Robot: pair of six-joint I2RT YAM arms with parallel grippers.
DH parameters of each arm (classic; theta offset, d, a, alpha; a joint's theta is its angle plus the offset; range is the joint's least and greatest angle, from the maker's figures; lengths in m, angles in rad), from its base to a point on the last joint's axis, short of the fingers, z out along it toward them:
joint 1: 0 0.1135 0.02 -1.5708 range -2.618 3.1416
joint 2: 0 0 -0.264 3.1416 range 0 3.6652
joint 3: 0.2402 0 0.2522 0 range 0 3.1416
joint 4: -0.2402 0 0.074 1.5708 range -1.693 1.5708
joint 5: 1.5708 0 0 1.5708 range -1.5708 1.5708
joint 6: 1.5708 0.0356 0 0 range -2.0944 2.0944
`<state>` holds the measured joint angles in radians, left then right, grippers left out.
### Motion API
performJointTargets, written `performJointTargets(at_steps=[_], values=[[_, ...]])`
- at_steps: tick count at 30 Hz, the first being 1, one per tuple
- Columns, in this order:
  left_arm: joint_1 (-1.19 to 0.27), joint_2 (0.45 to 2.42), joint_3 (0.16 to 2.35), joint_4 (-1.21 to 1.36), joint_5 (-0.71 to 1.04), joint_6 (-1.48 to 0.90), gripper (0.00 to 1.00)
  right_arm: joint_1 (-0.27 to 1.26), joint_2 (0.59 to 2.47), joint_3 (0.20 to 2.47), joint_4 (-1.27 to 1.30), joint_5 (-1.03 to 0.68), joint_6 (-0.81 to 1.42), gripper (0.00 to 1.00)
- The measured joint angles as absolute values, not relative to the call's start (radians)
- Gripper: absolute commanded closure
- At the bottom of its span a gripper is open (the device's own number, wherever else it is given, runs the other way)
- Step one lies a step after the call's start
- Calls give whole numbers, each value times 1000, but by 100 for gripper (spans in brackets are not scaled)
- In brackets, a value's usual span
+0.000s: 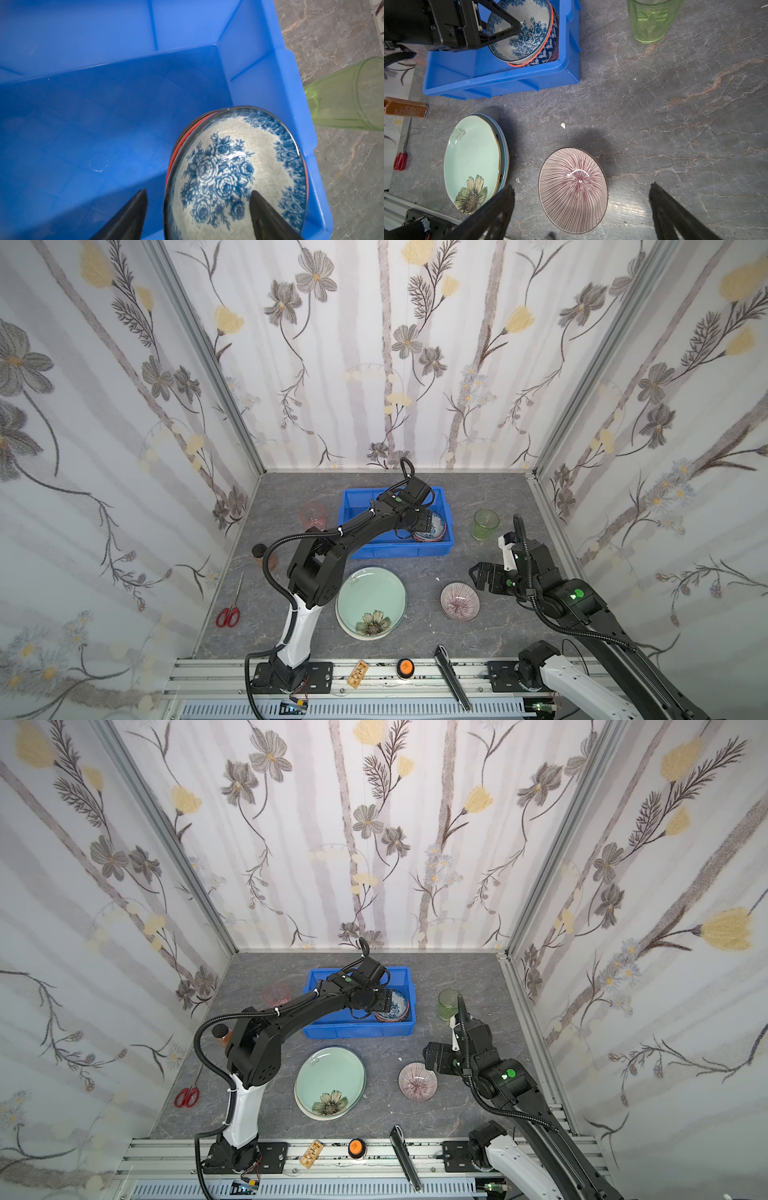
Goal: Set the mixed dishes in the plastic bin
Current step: 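Raise the left gripper from the bin while the right gripper grips the pink-striped bowl rim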
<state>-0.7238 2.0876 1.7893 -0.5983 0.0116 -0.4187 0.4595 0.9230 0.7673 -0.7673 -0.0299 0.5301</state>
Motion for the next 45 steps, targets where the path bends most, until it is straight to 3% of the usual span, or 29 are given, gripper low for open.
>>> performJointTargets(at_steps=[2, 15, 21, 26, 34, 45], values=[[-725, 2074, 1789, -598, 12, -419, 0, 459, 929, 767, -767, -29, 530, 0], [-731, 1908, 1720, -598, -6, -426, 0, 459, 999, 743, -751, -24, 531, 4], [-732, 1767, 1631, -592, -58, -427, 0, 459, 1060, 668, -733, -30, 552, 15], [-731, 1623, 1486, -564, -90, -430, 0, 459, 1097, 627, -700, -39, 579, 33], [-694, 1449, 1287, -493, -92, -455, 0, 463, 1124, 574, -644, -69, 616, 39], [-663, 1401, 1178, -459, -44, -506, 0, 476, 1158, 527, -591, -98, 632, 58]])
